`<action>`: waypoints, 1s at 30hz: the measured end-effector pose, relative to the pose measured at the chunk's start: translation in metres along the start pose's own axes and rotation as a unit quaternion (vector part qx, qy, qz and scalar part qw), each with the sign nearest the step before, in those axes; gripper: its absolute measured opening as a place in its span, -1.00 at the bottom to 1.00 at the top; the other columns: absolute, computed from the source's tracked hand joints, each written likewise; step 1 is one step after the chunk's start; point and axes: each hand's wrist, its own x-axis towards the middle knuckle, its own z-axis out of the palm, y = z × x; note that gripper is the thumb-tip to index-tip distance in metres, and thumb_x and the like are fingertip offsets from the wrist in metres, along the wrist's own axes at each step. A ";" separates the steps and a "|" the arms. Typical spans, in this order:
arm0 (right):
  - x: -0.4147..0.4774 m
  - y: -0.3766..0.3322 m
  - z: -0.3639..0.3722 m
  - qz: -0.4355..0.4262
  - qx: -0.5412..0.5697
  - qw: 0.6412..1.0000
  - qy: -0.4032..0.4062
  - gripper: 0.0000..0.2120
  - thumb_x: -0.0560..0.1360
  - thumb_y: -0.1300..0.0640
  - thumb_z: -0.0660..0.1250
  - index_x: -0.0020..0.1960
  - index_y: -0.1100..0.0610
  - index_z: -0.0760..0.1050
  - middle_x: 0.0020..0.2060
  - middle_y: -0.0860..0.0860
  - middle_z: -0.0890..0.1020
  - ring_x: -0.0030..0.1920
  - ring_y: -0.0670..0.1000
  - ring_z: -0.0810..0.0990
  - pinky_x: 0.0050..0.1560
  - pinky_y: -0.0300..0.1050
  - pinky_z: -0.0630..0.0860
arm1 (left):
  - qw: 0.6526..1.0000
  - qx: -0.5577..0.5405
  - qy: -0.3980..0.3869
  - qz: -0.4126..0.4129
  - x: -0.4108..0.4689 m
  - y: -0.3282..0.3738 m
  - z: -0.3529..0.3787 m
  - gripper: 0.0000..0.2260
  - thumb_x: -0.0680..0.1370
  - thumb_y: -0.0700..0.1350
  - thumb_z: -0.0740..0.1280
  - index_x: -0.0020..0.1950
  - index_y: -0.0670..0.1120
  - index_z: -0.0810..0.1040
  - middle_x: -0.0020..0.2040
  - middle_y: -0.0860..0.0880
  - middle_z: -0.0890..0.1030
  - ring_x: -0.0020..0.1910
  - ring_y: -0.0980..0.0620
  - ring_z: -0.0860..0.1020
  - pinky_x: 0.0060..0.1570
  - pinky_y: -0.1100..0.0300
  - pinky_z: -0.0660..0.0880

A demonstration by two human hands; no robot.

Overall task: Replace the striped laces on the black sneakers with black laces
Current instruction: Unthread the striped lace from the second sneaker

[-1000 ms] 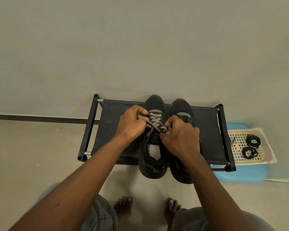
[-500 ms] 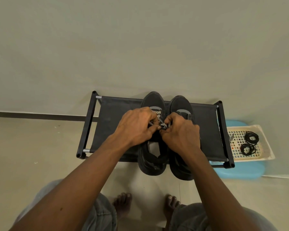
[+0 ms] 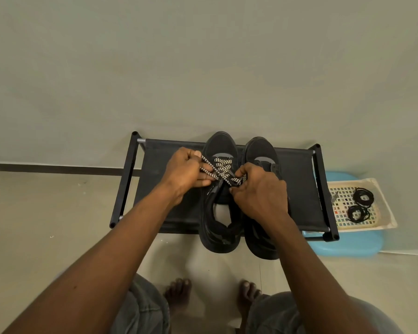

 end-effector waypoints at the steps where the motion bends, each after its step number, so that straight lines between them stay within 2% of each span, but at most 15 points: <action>1: 0.000 0.000 0.000 -0.001 0.003 1.000 0.001 -0.73 0.49 -0.02 0.44 0.16 -0.09 0.50 -0.08 -0.07 0.65 0.03 0.05 0.61 0.25 0.08 0.44 | 1.000 0.009 0.010 0.003 0.002 -0.003 0.002 -0.91 0.74 -0.13 0.19 0.16 -0.12 0.45 0.00 -0.17 0.72 -0.15 -0.07 0.75 -0.09 0.02 0.71; 2: 0.000 0.000 0.000 -0.001 0.007 1.000 0.002 -0.75 0.49 -0.03 0.44 0.14 -0.09 0.51 -0.10 -0.07 0.65 0.02 0.05 0.62 0.25 0.11 0.46 | 0.998 0.048 0.020 0.033 0.004 -0.005 0.002 -0.96 0.72 -0.16 0.24 0.13 -0.07 0.47 0.01 -0.13 0.72 -0.10 -0.06 0.74 -0.05 0.01 0.70; 4: -0.001 -0.001 -0.001 0.001 0.009 1.000 0.001 -0.78 0.49 -0.03 0.43 0.11 -0.08 0.52 -0.13 -0.07 0.64 -0.01 0.05 0.62 0.23 0.15 0.49 | 0.972 0.178 0.031 0.148 0.007 -0.006 -0.004 -0.87 0.63 -0.17 0.36 0.12 0.03 0.51 0.03 0.04 0.68 0.02 0.05 0.68 0.06 0.10 0.63; 7: -0.003 -0.004 -0.003 0.002 0.006 1.000 -0.002 -0.80 0.48 -0.04 0.43 0.08 -0.07 0.53 -0.16 -0.07 0.63 -0.05 0.06 0.62 0.18 0.17 0.53 | 0.914 0.289 -0.052 0.280 0.000 0.001 -0.011 -0.72 0.52 -0.14 0.48 0.16 0.14 0.57 0.16 0.18 0.61 0.15 0.20 0.57 0.13 0.34 0.46; 9: -0.003 -0.005 -0.004 0.005 0.007 1.000 -0.009 -0.79 0.46 -0.03 0.43 0.07 -0.06 0.54 -0.17 -0.06 0.62 -0.06 0.07 0.63 0.16 0.18 0.54 | 0.866 0.371 -0.120 0.314 -0.005 -0.001 -0.008 -0.72 0.48 -0.04 0.51 0.14 0.17 0.59 0.16 0.16 0.58 0.13 0.16 0.54 0.13 0.25 0.47; 11: -0.003 -0.006 -0.005 0.012 0.013 1.000 -0.019 -0.78 0.44 -0.01 0.44 0.07 -0.05 0.55 -0.17 -0.05 0.63 -0.06 0.08 0.63 0.16 0.17 0.56 | 0.813 0.458 -0.121 0.339 -0.009 -0.008 -0.001 -0.77 0.45 0.03 0.50 0.08 0.14 0.58 0.08 0.12 0.56 0.08 0.07 0.53 0.07 0.06 0.52; 13: -0.003 -0.005 -0.005 0.015 0.021 1.000 -0.015 -0.79 0.43 0.00 0.45 0.05 -0.06 0.55 -0.17 -0.05 0.64 -0.06 0.07 0.64 0.16 0.17 0.57 | 0.792 0.480 -0.089 0.365 -0.007 -0.013 0.004 -0.84 0.48 -0.05 0.49 0.01 0.07 0.57 0.00 0.09 0.56 -0.02 0.04 0.53 0.00 0.00 0.53; 17: -0.003 -0.006 -0.003 0.016 0.029 0.999 -0.010 -0.79 0.45 -0.03 0.48 0.05 -0.09 0.53 -0.14 -0.05 0.66 -0.04 0.06 0.65 0.17 0.16 0.57 | 0.773 0.493 -0.078 0.392 -0.004 -0.012 0.008 -0.88 0.54 -0.13 0.44 -0.10 0.03 0.53 -0.08 0.07 0.55 -0.13 0.04 0.52 -0.09 0.08 0.49; 19: -0.002 -0.004 -0.003 0.016 0.025 1.000 -0.009 -0.76 0.46 -0.01 0.48 0.09 -0.09 0.54 -0.12 -0.05 0.66 -0.02 0.07 0.65 0.18 0.16 0.56 | 0.783 0.488 -0.088 0.376 -0.004 -0.012 0.008 -0.88 0.56 -0.14 0.41 -0.11 0.02 0.51 -0.12 0.07 0.55 -0.16 0.05 0.52 -0.11 0.08 0.49; 21: -0.001 -0.003 -0.003 0.019 0.020 1.000 -0.014 -0.75 0.47 0.01 0.48 0.11 -0.10 0.53 -0.12 -0.06 0.63 0.00 0.07 0.64 0.19 0.16 0.55 | 0.825 0.448 -0.091 0.334 0.000 -0.012 0.005 -0.91 0.60 -0.13 0.37 -0.08 0.02 0.52 -0.15 0.08 0.60 -0.18 0.09 0.55 -0.12 0.09 0.51; 23: -0.001 -0.002 -0.003 0.020 0.018 1.000 -0.016 -0.74 0.47 0.00 0.48 0.12 -0.11 0.52 -0.13 -0.08 0.62 -0.01 0.06 0.63 0.19 0.15 0.55 | 0.905 0.328 -0.085 0.257 0.002 -0.009 0.000 -0.92 0.67 -0.10 0.30 -0.02 0.03 0.50 -0.12 0.04 0.67 -0.13 0.07 0.65 -0.09 0.11 0.56; 25: 0.000 -0.002 -0.003 0.020 0.019 0.999 -0.018 -0.75 0.48 0.00 0.47 0.12 -0.10 0.52 -0.14 -0.08 0.63 -0.04 0.04 0.63 0.18 0.14 0.56 | 0.984 0.089 -0.071 0.135 0.001 -0.001 -0.002 -0.88 0.75 -0.09 0.18 0.04 -0.03 0.44 -0.05 -0.11 0.73 -0.03 -0.08 0.73 0.01 0.02 0.65; 27: 0.001 -0.002 -0.002 0.016 0.020 0.999 -0.024 -0.76 0.49 0.00 0.44 0.13 -0.08 0.53 -0.15 -0.08 0.62 -0.06 0.03 0.62 0.18 0.15 0.56 | 0.996 -0.054 -0.022 0.064 0.005 0.006 -0.008 -0.85 0.77 -0.11 0.12 0.05 -0.08 0.41 -0.07 -0.19 0.73 -0.02 -0.17 0.74 0.02 -0.04 0.67; 28: 0.001 -0.002 -0.001 0.011 0.015 1.000 -0.026 -0.76 0.49 -0.01 0.43 0.14 -0.06 0.53 -0.16 -0.08 0.62 -0.08 0.03 0.62 0.18 0.16 0.56 | 0.997 -0.043 0.010 0.062 0.008 0.007 -0.011 -0.86 0.76 -0.12 0.14 0.04 -0.07 0.43 -0.08 -0.17 0.73 -0.02 -0.18 0.74 0.02 -0.05 0.67; 30: 0.000 -0.003 0.002 -0.002 0.003 1.000 -0.015 -0.74 0.49 -0.02 0.39 0.16 -0.03 0.53 -0.14 -0.07 0.62 -0.06 0.04 0.62 0.22 0.18 0.53 | 0.990 0.094 0.056 0.087 0.015 0.002 -0.019 -0.91 0.70 -0.10 0.22 0.02 -0.03 0.48 -0.06 -0.06 0.71 0.00 -0.11 0.72 0.07 -0.07 0.64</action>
